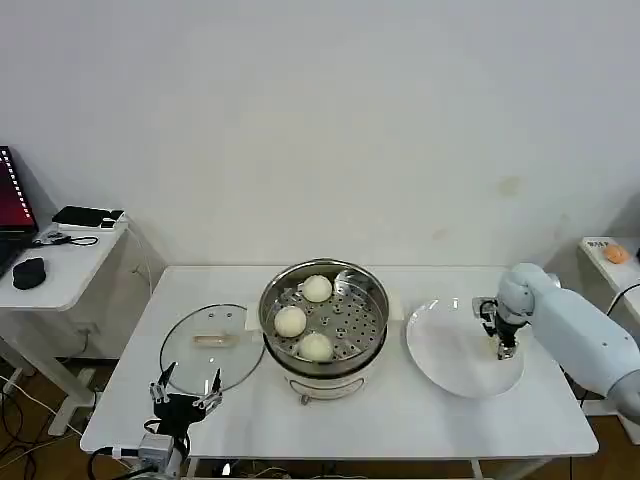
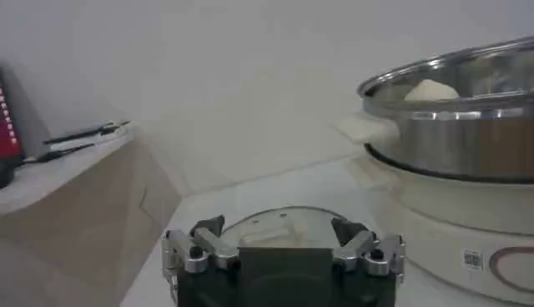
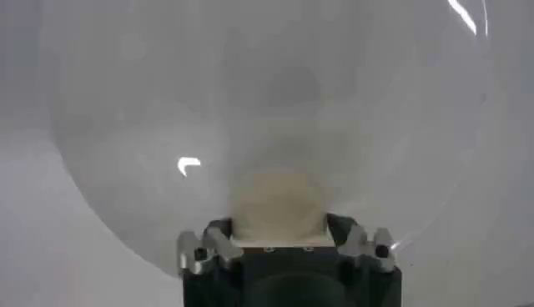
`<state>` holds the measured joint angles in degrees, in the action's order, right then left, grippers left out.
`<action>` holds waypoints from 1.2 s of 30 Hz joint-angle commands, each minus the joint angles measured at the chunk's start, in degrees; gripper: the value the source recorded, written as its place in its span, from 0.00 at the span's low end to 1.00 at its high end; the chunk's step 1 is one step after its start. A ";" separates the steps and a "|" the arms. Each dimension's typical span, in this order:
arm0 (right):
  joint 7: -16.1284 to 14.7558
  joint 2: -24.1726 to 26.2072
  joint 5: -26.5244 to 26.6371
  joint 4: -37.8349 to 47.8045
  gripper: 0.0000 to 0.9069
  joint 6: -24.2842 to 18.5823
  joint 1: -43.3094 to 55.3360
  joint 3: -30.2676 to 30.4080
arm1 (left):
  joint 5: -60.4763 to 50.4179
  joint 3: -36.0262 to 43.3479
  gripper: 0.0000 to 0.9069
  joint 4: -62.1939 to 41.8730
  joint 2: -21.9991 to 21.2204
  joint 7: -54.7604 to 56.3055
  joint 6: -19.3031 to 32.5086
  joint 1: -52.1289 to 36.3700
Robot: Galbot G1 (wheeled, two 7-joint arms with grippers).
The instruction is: Take steamed baozi put them in steamer then cover it.
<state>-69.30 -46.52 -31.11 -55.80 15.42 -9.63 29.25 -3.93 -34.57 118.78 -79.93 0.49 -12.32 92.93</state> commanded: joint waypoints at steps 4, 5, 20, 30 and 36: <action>-1.10 6.38 4.39 -11.80 0.71 1.78 3.89 0.50 | 0.20 0.41 1.00 -0.18 0.07 -0.03 -0.02 -1.27; -1.21 6.76 5.00 -12.59 0.71 1.94 4.47 0.48 | 0.20 0.47 1.00 -0.11 0.04 -0.06 -0.04 -1.39; -3.07 -0.81 29.47 -23.78 0.72 10.51 26.98 11.84 | -0.26 0.03 1.00 0.34 0.42 -0.40 -0.02 -2.33; -3.31 -12.20 38.78 -20.04 0.72 14.56 34.26 18.02 | -0.38 -0.29 1.00 1.17 0.16 -0.61 -0.05 -2.78; -3.04 -16.62 42.70 -18.54 0.72 16.87 36.11 23.01 | -0.11 -0.44 1.00 2.87 -0.53 -0.96 -0.29 -3.27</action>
<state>-72.29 -54.76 2.52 -74.85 28.61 20.06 45.05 -4.17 -34.93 120.26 -80.01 -0.32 -12.46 89.86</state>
